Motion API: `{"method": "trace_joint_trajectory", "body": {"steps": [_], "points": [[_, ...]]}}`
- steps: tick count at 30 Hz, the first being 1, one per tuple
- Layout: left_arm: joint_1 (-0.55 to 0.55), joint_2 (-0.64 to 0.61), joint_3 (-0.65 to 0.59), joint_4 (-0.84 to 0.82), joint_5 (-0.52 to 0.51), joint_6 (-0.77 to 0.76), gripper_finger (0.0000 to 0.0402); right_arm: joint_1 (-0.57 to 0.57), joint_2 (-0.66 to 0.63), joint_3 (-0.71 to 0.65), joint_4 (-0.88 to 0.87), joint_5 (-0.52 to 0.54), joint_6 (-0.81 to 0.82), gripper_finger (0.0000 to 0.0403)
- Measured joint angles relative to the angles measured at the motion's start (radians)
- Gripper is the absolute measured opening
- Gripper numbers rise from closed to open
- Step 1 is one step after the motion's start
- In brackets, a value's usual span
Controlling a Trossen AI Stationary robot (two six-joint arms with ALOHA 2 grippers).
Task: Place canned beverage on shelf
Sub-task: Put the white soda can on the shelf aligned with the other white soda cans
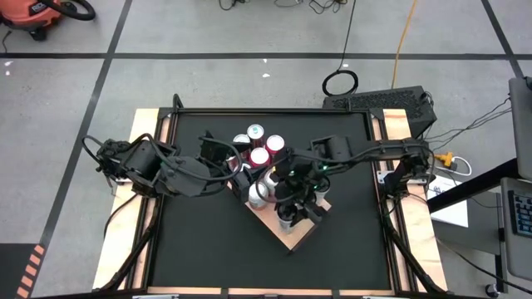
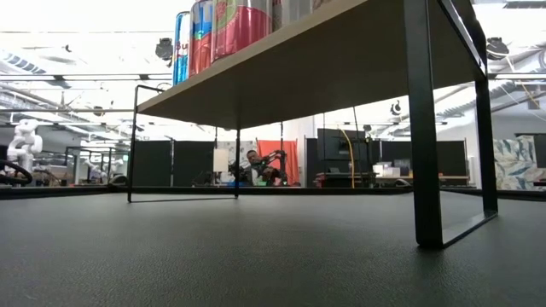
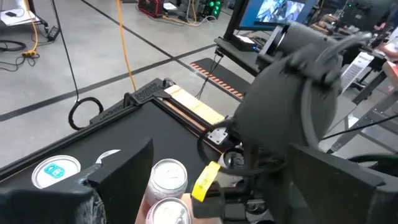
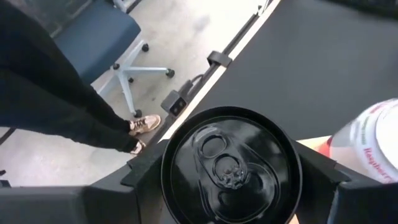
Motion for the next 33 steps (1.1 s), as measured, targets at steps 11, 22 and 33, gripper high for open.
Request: {"method": "trace_joint_trajectory", "body": {"steps": [11, 22, 33], "points": [[0.0, 0.0, 0.0, -0.059, 0.001, -0.052, 0.0373, 0.002, 0.0, -0.08, 0.051, -0.001, -0.018, 0.0238], [0.0, 0.0, 0.0, -0.057, 0.0, -0.051, 0.0373, 0.013, 0.0, -0.08, 0.047, 0.026, -0.052, 0.0238], [0.0, 0.0, 0.0, -0.057, 0.001, -0.051, 0.0373, 0.035, -0.002, -0.079, 0.033, 0.072, -0.057, 0.0238]]}}
